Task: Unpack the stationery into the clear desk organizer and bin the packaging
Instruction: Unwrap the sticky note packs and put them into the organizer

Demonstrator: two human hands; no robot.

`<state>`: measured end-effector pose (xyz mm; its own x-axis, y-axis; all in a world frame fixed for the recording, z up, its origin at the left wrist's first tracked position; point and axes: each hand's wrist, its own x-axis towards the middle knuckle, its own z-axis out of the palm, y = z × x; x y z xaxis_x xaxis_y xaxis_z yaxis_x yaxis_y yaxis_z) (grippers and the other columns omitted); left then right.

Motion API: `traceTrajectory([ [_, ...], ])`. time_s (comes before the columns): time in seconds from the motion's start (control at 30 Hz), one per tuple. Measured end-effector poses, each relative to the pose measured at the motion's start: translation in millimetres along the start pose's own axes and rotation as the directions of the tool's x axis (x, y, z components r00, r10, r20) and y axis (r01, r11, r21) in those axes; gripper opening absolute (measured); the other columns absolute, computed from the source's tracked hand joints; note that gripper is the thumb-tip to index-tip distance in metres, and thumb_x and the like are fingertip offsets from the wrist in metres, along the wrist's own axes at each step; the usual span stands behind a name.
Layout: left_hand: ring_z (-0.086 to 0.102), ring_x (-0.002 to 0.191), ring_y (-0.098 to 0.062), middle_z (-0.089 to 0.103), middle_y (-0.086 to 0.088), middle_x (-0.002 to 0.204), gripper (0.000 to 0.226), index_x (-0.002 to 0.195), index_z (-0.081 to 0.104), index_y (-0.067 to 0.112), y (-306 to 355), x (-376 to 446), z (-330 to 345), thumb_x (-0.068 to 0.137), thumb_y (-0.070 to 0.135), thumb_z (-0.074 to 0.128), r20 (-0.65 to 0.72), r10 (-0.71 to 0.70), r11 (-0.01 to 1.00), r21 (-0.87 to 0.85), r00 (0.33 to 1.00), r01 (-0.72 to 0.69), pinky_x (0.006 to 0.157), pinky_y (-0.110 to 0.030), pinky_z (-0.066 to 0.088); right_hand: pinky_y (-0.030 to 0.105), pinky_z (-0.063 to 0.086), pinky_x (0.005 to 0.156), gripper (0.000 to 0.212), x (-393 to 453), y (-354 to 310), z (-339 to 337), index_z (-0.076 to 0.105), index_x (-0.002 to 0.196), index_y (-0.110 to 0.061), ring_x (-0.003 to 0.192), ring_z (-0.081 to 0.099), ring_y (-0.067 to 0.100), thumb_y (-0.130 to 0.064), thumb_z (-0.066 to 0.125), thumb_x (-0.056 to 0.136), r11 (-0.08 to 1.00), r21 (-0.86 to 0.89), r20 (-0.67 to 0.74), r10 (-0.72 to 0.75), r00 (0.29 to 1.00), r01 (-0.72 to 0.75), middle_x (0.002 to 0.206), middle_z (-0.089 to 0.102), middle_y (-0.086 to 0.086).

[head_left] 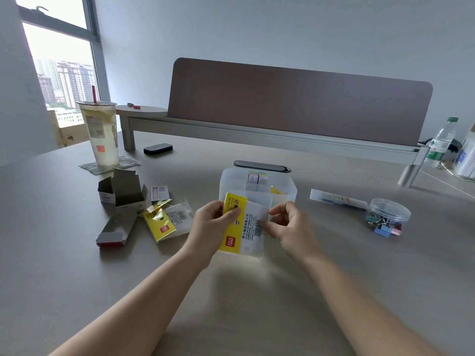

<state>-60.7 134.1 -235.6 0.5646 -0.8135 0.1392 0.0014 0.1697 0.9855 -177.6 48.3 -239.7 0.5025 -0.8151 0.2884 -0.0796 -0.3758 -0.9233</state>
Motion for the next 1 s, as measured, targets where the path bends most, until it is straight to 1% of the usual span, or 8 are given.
traceTrajectory([
  [0.13, 0.06, 0.07, -0.016, 0.063, -0.002, 0.08, 0.012, 0.08, 0.059, 0.017, 2, 0, -2, 0.089, 0.012, 0.051, -0.014, 0.011, 1.0, -0.004, 1.0, -0.011, 0.056, -0.023, 0.051, 0.029, 0.049, 0.062, 0.027, 2, -1, -5, 0.046, 0.071, -0.017, 0.057, 0.052, 0.017, 0.005, 0.062, 0.078, 1.0, 0.026, 0.002, 0.017, 1.0, -0.017, 0.063, 0.047, 0.001],
  [0.2, 0.061, 0.071, -0.017, 0.064, -0.002, 0.08, 0.015, 0.08, 0.06, 0.017, 3, 1, -5, 0.09, 0.013, 0.05, -0.024, 0.006, 1.0, -0.015, 1.0, -0.007, 0.06, -0.027, 0.05, 0.026, 0.053, 0.058, 0.027, 2, -3, -9, 0.046, 0.071, -0.016, 0.05, 0.057, 0.016, 0.008, 0.057, 0.08, 0.999, 0.038, 0.015, 0.009, 1.0, -0.009, 0.067, 0.046, 0.003],
  [0.3, 0.061, 0.072, -0.017, 0.064, -0.002, 0.081, 0.016, 0.08, 0.06, 0.018, 5, 1, -8, 0.09, 0.015, 0.048, -0.02, -0.034, 0.998, -0.055, 0.999, 0.033, 0.064, -0.029, 0.051, 0.016, 0.053, 0.048, 0.027, 1, -6, -11, 0.048, 0.07, -0.015, 0.04, 0.059, 0.006, 0.009, 0.052, 0.083, 0.998, 0.064, 0.017, 0.003, 1.0, -0.004, 0.07, 0.048, 0.003],
  [0.47, 0.063, 0.075, -0.017, 0.065, -0.003, 0.084, 0.014, 0.083, 0.06, 0.017, 4, 2, -11, 0.09, 0.014, 0.048, 0.018, -0.08, 0.986, -0.148, 0.997, 0.082, 0.066, -0.032, 0.052, 0.011, 0.048, 0.052, 0.018, 0, -11, -9, 0.059, 0.072, -0.018, 0.059, 0.059, 0.004, -0.007, 0.054, 0.086, 1.0, 0.022, 0.047, 0.013, 0.999, -0.014, 0.071, 0.059, -0.003],
  [0.63, 0.068, 0.061, -0.008, 0.066, -0.003, 0.086, 0.013, 0.09, 0.061, 0.015, 2, 2, -13, 0.089, 0.014, 0.048, 0.081, -0.088, 0.978, -0.182, 0.993, 0.101, 0.055, -0.025, 0.057, 0.019, 0.05, 0.066, 0.013, -1, -14, -10, 0.063, 0.08, -0.013, 0.071, 0.06, 0.011, -0.021, 0.056, 0.086, 0.987, 0.113, 0.156, 0.092, 0.983, -0.11, 0.078, 0.065, 0.0],
  [0.73, 0.068, 0.06, -0.008, 0.066, -0.004, 0.087, 0.013, 0.092, 0.06, 0.015, 2, 3, -13, 0.089, 0.014, 0.048, 0.107, -0.088, 0.976, -0.19, 0.99, 0.108, 0.053, -0.024, 0.057, 0.019, 0.055, 0.065, 0.009, 1, -15, -7, 0.064, 0.079, -0.014, 0.07, 0.065, 0.011, -0.019, 0.058, 0.084, 0.964, 0.2, 0.197, 0.134, 0.971, -0.174, 0.079, 0.068, -0.001],
  [0.87, 0.068, 0.061, -0.009, 0.066, -0.004, 0.087, 0.011, 0.091, 0.06, 0.014, 3, 4, -13, 0.088, 0.013, 0.05, 0.084, -0.075, 0.977, -0.191, 0.994, 0.09, 0.052, -0.023, 0.057, 0.017, 0.055, 0.057, 0.008, 3, -17, -2, 0.064, 0.076, -0.01, 0.062, 0.067, 0.008, -0.013, 0.061, 0.081, 0.926, 0.315, 0.178, 0.157, 0.971, -0.207, 0.074, 0.068, 0.001],
  [1.0, 0.068, 0.06, -0.007, 0.066, -0.004, 0.086, 0.011, 0.088, 0.061, 0.013, 8, 6, -15, 0.088, 0.012, 0.05, 0.057, -0.039, 0.978, -0.202, 0.998, 0.05, 0.054, -0.024, 0.057, 0.023, 0.055, 0.063, 0.008, 10, -21, 1, 0.064, 0.071, -0.009, 0.066, 0.066, 0.013, -0.012, 0.062, 0.078, 0.886, 0.405, 0.17, 0.168, 0.971, -0.225, 0.07, 0.07, 0.001],
])
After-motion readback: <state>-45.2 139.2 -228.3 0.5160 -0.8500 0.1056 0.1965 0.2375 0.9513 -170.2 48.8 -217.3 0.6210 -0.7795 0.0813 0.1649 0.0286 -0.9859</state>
